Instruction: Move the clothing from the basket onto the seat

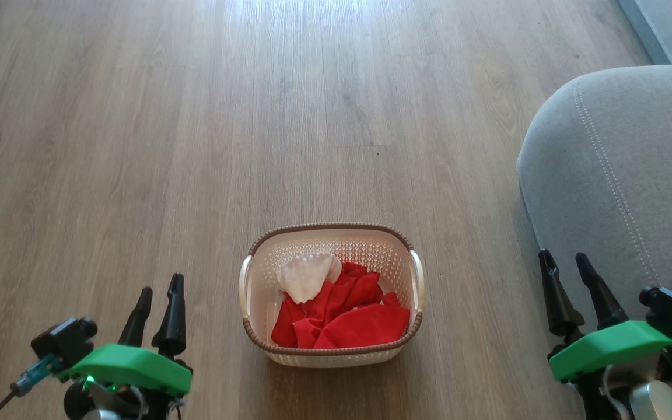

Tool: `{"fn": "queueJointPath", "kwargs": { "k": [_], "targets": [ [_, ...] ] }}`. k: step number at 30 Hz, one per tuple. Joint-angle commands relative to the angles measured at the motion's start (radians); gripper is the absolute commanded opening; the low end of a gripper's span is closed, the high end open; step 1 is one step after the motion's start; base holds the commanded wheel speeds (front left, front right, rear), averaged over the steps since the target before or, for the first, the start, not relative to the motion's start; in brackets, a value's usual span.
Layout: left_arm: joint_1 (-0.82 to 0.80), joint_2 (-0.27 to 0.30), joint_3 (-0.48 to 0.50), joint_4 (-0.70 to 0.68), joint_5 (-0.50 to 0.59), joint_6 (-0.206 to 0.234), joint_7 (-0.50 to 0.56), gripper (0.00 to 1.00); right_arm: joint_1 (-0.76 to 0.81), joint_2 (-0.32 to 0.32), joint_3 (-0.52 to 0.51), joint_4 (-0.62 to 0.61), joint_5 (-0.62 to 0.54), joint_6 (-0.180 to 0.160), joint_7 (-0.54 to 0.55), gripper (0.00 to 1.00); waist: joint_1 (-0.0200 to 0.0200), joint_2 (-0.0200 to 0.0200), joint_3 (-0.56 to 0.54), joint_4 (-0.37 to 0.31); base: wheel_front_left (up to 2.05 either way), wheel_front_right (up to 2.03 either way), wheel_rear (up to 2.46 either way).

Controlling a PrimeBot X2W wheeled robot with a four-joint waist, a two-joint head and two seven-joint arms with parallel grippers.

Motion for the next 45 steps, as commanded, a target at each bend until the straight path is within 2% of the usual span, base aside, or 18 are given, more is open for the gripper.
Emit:
{"fn": "queueJointPath", "kwargs": {
  "k": [1,30,45],
  "targets": [
    [-0.045,0.009,0.016,-0.04,0.028,-0.004,-0.016,1.0,-0.029,-0.022,0.019,-0.042,-0.029,0.0,-0.015,1.0,0.0,0.0,0.0,0.0,0.0,0.0,0.0],
    [-0.046,0.011,0.012,-0.054,0.368,-0.012,-0.101,1.0,-0.023,-0.025,0.008,-0.003,-0.265,0.0,-0.101,1.0,0.0,0.0,0.007,-0.006,0.0,0.0,0.0],
    [-0.051,0.012,0.018,-0.021,0.469,-0.006,-0.136,1.0,-0.026,-0.028,0.027,0.001,-0.388,0.0,-0.136,1.0,0.0,0.0,0.014,-0.005,0.0,0.0,0.0]
  ]
}}
